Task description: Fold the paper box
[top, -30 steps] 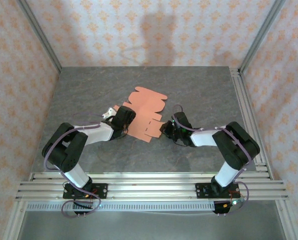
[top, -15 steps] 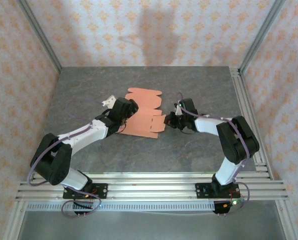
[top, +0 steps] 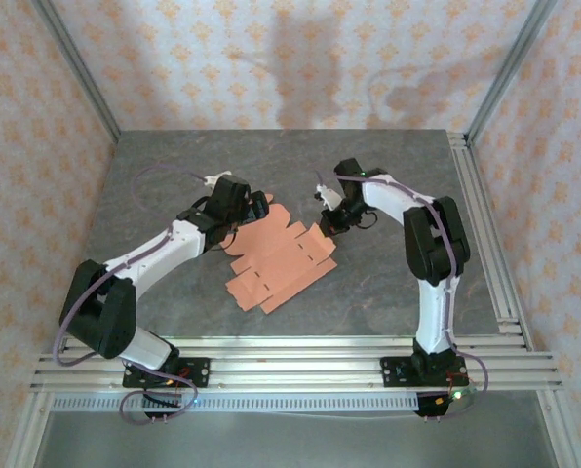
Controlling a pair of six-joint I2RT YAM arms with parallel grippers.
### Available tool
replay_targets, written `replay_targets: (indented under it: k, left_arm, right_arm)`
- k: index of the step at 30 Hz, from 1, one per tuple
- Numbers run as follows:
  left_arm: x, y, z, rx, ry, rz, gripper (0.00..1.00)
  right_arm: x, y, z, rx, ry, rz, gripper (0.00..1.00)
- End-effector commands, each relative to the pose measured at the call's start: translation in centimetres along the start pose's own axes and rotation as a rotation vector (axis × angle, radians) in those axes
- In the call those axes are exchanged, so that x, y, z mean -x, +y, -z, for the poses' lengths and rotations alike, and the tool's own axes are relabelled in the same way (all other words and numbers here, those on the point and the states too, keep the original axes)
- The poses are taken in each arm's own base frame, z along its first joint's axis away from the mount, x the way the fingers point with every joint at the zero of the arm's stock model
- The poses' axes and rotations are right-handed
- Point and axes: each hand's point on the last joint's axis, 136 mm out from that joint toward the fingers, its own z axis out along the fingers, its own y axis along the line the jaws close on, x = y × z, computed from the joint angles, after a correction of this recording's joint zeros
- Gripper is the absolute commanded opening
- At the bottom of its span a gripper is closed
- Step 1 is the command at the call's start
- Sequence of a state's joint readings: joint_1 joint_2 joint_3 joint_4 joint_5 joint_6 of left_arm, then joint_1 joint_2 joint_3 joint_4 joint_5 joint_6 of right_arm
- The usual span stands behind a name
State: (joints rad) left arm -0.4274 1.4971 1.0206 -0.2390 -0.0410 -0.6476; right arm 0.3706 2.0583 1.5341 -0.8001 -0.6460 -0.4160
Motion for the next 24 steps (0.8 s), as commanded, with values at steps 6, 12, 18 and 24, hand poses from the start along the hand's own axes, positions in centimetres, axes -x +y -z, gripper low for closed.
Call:
replay_targets:
  k: [6, 12, 18, 24]
  left_arm:
    - [-0.4, -0.2, -2.8, -0.055, 0.103, 0.032, 1.0]
    - [-0.1, -0.6, -6.0, -0.086, 0.165, 0.06, 0.99]
    - [0.0, -2.0, -9.6, -0.106, 0.251, 0.068, 0.85]
    - [-1.7, -1.5, -13.2, -0.074, 0.321, 0.11, 0.79]
  right_arm:
    - [1.2, -0.8, 3.5, -0.12, 0.002, 0.089, 0.54]
    - [1.8, -0.4, 6.6, -0.192, -0.299, -0.143, 0.81]
    - [0.8, 5.8, 7.5, 0.168, -0.565, -0.364, 0.79]
    - [-1.8, 11.3, 3.0, 0.317, -0.464, -0.381, 0.76]
